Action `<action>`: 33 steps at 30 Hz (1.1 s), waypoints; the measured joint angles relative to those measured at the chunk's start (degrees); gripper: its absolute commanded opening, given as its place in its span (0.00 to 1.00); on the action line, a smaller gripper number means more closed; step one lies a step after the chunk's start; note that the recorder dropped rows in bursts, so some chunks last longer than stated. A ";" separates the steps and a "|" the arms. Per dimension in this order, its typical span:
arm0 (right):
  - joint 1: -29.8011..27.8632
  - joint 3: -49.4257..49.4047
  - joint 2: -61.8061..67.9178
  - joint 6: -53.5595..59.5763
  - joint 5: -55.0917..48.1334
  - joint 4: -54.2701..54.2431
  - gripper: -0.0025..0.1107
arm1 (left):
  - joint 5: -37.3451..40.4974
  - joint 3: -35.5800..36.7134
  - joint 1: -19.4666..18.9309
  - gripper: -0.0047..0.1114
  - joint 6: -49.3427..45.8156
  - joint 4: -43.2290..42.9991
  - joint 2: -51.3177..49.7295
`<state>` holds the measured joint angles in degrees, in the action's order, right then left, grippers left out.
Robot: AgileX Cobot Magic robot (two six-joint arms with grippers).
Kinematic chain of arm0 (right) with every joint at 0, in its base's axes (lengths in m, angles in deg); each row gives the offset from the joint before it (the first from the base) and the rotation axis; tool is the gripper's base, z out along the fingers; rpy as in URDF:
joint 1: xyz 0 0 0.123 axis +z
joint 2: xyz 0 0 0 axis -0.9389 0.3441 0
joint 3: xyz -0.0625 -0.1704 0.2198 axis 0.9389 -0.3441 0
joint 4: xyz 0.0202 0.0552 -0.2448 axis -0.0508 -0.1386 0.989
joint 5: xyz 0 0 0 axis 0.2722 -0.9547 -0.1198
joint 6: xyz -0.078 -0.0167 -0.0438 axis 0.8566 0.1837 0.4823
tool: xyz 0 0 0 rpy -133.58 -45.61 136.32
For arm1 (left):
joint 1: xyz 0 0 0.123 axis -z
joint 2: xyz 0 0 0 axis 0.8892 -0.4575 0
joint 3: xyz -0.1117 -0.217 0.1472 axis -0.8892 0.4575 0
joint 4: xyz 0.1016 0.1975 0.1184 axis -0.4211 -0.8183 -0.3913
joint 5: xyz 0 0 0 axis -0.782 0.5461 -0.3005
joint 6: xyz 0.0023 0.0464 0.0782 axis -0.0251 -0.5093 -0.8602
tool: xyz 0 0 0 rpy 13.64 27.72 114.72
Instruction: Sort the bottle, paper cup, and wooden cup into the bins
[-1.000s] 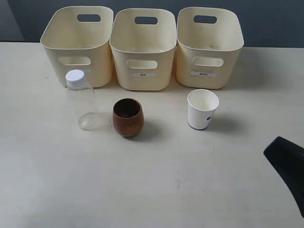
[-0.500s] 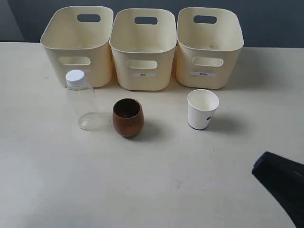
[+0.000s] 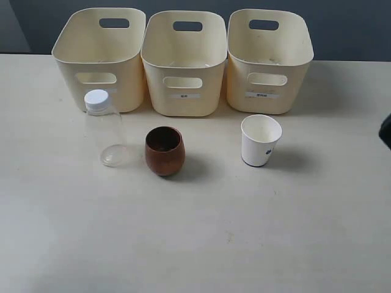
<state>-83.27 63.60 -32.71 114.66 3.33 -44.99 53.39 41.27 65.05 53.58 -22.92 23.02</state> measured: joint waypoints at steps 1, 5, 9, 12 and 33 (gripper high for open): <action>-0.46 1.04 0.91 -0.10 -1.02 0.00 0.02 | 0.00 0.00 0.00 0.04 0.00 0.00 0.00; -1.54 5.02 5.24 -0.10 -1.76 0.00 0.02 | 0.00 0.00 0.00 0.04 0.00 0.00 0.00; -1.71 7.73 9.76 -0.10 0.36 0.00 0.02 | 0.00 0.00 0.00 0.04 0.00 0.00 0.00; -1.71 9.40 13.96 0.28 2.21 0.00 0.02 | 0.00 0.00 0.00 0.04 0.00 0.00 0.00; 32.33 21.33 49.92 16.95 22.53 -0.13 0.02 | 0.00 0.00 0.00 0.04 0.00 0.00 0.00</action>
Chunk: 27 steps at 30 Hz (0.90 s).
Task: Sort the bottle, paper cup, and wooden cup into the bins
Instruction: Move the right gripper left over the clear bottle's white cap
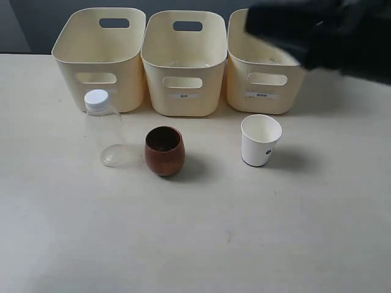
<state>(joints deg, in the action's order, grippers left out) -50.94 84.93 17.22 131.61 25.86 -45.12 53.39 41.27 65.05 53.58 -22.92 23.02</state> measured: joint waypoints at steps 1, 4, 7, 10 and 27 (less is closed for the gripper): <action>3.52 0.25 1.74 2.06 4.19 0.00 0.02 | 0.00 0.00 0.00 0.04 0.00 0.00 0.00; 11.30 1.43 7.69 10.08 13.29 -0.03 0.02 | 0.00 0.00 0.00 0.04 0.00 0.00 0.00; 16.02 3.53 12.44 14.23 17.22 -0.03 0.02 | 0.00 0.00 0.00 0.04 0.00 0.00 0.00; 19.38 6.63 16.83 15.48 18.17 -0.03 0.02 | 0.00 0.00 0.00 0.04 0.00 0.00 0.00; 24.44 22.91 42.06 13.14 18.22 -0.24 0.02 | 0.00 0.00 0.00 0.04 0.00 0.00 0.00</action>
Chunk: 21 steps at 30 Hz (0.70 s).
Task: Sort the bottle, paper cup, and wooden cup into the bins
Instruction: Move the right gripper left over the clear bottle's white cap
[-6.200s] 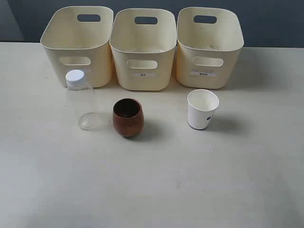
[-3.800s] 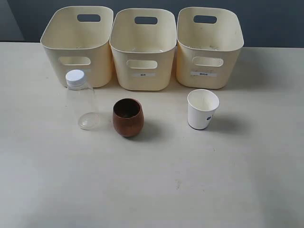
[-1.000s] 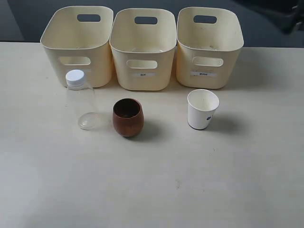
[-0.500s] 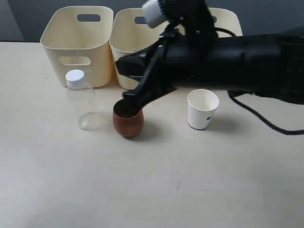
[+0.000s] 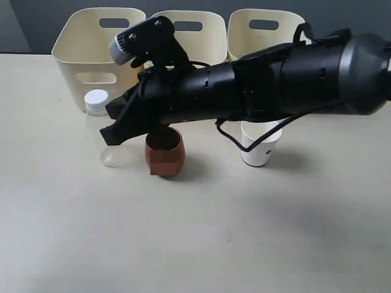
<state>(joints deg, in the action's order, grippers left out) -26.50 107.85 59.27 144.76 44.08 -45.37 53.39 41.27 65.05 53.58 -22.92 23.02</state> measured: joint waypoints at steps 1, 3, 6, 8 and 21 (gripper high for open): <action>0.00 0.26 0.66 0.00 -0.36 0.00 0.03 | 0.00 0.00 0.00 0.04 0.00 0.00 0.00; 0.00 0.83 1.84 0.10 -0.72 0.00 0.12 | 0.00 0.00 0.00 0.04 0.00 0.00 0.00; 0.00 2.18 3.57 0.10 -1.72 0.00 0.37 | 0.00 0.00 0.00 0.04 0.00 0.00 0.00; 0.00 3.16 4.27 0.10 -2.44 0.00 0.58 | 0.00 0.00 0.00 0.04 0.00 0.00 0.00; 0.08 9.91 9.21 0.24 -2.24 0.00 0.45 | 0.00 0.00 0.00 0.04 0.00 0.00 0.00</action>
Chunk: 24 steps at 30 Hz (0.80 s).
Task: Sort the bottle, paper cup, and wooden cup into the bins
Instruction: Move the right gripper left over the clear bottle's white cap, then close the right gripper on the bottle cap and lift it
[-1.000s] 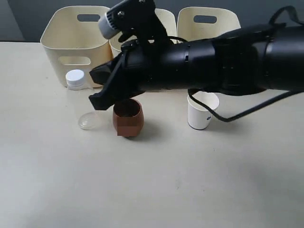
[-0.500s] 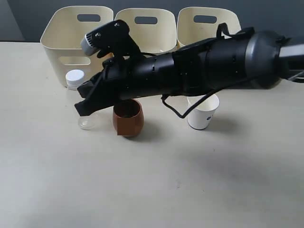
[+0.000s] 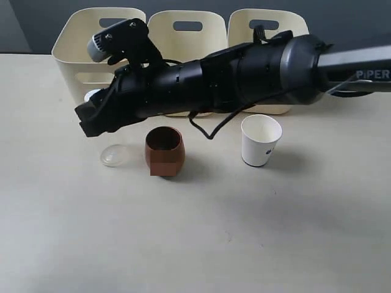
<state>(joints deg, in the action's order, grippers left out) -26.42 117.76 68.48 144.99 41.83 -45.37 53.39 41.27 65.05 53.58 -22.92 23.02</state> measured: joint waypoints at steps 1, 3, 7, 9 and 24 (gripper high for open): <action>0.00 0.32 0.37 0.00 0.65 0.00 0.45 | 0.00 0.00 0.00 0.04 0.00 0.00 0.00; 0.05 1.18 1.14 0.00 3.45 0.00 0.46 | 0.00 0.00 0.00 0.04 0.00 0.00 0.00; 0.05 3.13 2.96 0.00 6.08 0.00 0.67 | 0.00 0.00 0.00 0.04 0.00 0.00 0.00; 0.14 4.15 3.94 0.00 6.18 0.00 0.67 | 0.00 0.00 0.00 0.04 0.00 0.00 0.00; 0.14 9.38 9.38 0.00 6.43 0.00 0.63 | 0.00 0.00 0.00 0.04 0.00 0.00 0.00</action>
<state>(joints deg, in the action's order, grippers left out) -26.29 127.14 77.86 144.99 48.26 -45.37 53.39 41.27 65.05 53.58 -22.92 23.02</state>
